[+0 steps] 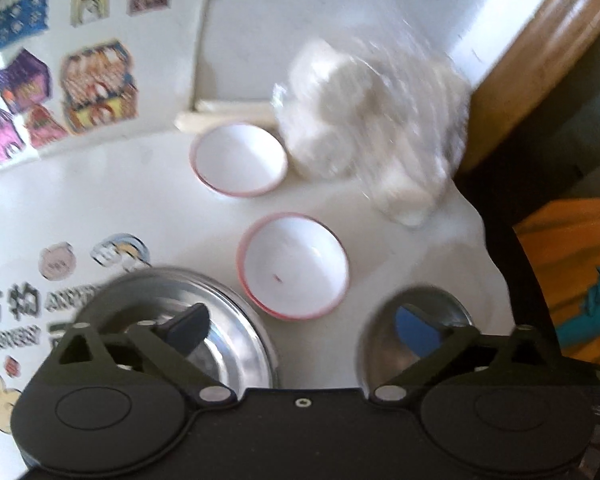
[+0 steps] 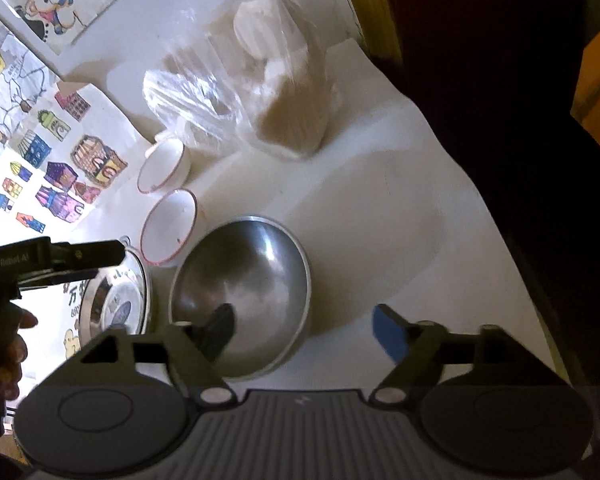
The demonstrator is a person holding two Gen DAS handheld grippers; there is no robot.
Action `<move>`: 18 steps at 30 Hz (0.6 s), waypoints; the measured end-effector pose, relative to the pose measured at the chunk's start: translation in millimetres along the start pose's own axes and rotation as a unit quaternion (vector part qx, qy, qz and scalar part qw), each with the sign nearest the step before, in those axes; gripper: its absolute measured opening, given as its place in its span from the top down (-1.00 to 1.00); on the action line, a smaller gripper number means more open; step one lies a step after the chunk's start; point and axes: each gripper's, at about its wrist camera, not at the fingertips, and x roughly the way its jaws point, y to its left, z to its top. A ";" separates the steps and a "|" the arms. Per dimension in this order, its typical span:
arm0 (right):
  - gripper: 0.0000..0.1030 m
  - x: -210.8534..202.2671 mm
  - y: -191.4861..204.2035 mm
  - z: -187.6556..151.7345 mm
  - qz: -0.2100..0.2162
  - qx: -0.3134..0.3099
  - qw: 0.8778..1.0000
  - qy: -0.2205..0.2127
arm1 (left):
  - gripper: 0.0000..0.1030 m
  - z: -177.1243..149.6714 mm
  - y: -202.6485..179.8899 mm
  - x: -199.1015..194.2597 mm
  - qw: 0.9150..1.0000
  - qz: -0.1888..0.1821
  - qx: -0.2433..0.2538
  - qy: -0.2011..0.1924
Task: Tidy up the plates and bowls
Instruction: 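Move both grippers to the nearer red-rimmed white bowl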
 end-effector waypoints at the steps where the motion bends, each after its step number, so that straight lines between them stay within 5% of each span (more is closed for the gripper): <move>1: -0.85 -0.8 0.5 2.2 0.003 -0.001 1.000 -0.003 | -0.98 2.1 2.3 -0.6 1.000 0.005 -0.002 -0.002; 10: -0.99 8.4 15.4 26.1 0.014 -0.028 0.999 -0.016 | -0.99 15.4 23.1 6.5 0.998 0.057 0.020 -0.017; 18: -0.99 40.6 47.0 51.1 0.015 -0.101 0.995 -0.003 | -0.99 31.6 33.3 42.7 0.994 0.074 0.078 0.031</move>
